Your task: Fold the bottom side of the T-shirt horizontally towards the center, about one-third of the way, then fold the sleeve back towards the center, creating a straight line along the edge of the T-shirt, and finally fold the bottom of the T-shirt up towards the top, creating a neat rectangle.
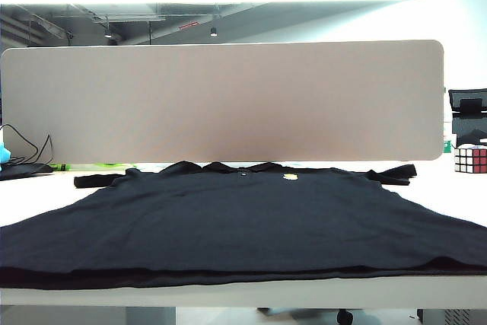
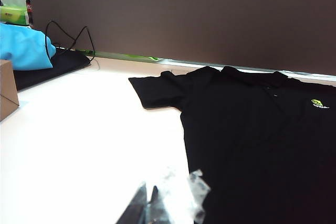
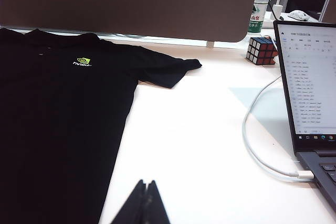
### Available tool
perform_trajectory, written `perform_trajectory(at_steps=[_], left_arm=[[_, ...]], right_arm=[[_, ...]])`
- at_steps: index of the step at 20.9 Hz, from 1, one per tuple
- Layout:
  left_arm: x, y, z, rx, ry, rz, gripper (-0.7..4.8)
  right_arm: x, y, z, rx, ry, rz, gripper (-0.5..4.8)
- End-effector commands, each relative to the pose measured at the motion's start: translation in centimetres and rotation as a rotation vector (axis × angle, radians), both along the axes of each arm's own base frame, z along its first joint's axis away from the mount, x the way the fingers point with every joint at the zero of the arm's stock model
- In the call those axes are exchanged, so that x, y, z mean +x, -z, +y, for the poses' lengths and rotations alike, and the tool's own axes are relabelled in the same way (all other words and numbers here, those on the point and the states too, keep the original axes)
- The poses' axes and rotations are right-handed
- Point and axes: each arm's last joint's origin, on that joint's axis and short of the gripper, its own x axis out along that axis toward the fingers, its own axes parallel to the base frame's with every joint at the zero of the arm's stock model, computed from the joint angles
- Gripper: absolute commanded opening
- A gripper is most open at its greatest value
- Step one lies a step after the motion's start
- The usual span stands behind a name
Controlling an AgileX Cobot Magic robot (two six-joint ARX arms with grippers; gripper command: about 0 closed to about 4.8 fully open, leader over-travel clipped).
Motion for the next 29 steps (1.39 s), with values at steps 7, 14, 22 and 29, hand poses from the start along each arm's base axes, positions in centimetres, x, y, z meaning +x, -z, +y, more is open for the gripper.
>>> perform_trajectory(at_steps=[7, 14, 22, 29], left_arm=[[0.0, -0.3, -0.2, -0.114, 0.056, -0.01, -0.06], [-0.3, -1.7, -0.4, -0.437, 0.141, -0.004, -0.06], [2.2, -5.6, -0.4, -0.445, 0.166, 0.231, -0.06], [7.6, -5.1, -0.5, -0.479, 0.305, 0.572, -0.06]], right_arm=[[0.0, -0.1, 0.1, 0.103, -0.024, -0.023, -0.08], [-0.2, -2.0, 0.6, 0.365, -0.229, -0.065, -0.09], [1.5, -6.4, 0.8, 0.351, -0.155, 0.181, -0.09], [6.5, -8.4, 1.2, 0.231, -0.132, 0.615, -0.09]])
